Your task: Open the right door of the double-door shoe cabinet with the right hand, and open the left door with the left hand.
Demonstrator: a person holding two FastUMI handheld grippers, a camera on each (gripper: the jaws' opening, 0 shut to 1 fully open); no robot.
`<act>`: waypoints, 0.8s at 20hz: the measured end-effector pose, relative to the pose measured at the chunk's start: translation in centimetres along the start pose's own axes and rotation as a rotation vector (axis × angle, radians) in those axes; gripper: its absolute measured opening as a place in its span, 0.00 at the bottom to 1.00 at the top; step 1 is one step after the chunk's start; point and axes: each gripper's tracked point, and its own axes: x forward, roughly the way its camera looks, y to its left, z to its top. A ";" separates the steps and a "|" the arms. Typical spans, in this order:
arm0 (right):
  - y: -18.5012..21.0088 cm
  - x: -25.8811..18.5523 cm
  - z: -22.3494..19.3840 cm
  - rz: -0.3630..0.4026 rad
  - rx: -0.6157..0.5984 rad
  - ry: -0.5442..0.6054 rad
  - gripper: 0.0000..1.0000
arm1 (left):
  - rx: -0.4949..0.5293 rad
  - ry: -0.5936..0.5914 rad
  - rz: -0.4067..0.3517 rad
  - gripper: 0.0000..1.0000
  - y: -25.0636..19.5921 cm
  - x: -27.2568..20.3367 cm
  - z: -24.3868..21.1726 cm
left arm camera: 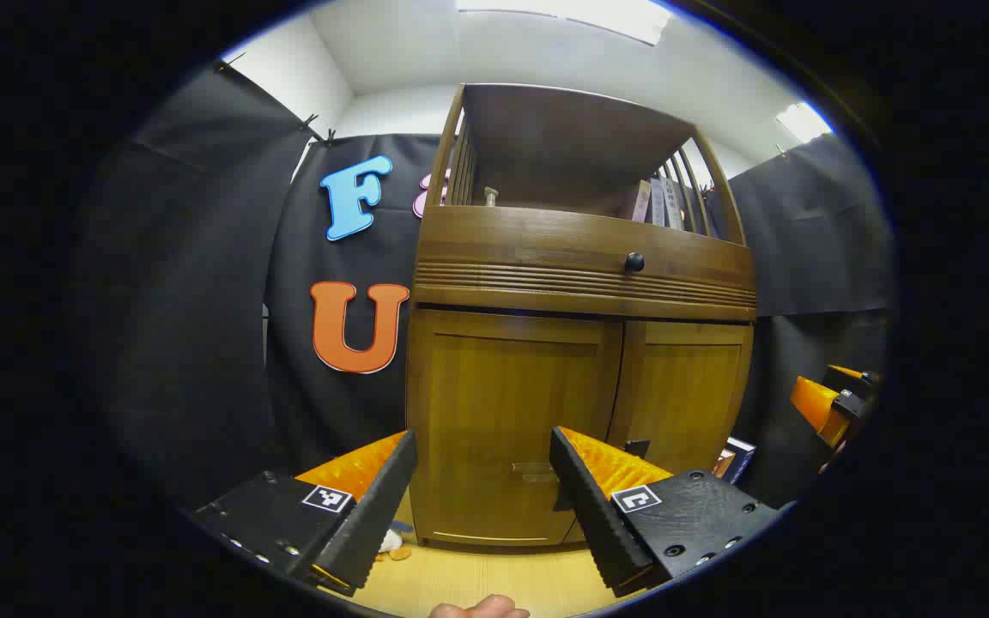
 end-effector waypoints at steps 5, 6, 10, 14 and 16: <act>1.2 0.6 -1.1 0.057 0.004 0.041 1.00 | 0.023 -0.060 0.016 1.00 -0.5 -0.7 0.8; 1.4 0.7 -0.8 0.074 0.010 0.028 1.00 | 0.027 -0.072 0.026 1.00 -0.5 -0.9 0.8; 1.8 0.9 -1.0 0.108 0.014 0.024 1.00 | 0.023 -0.070 0.037 1.00 -0.4 -0.9 0.7; 2.6 1.5 -1.0 0.147 0.013 0.019 1.00 | 0.046 -0.068 0.061 0.94 -0.2 -1.4 1.0; 3.3 1.9 -2.1 0.169 0.022 0.059 1.00 | 0.056 -0.081 0.095 0.94 0.5 -1.7 1.3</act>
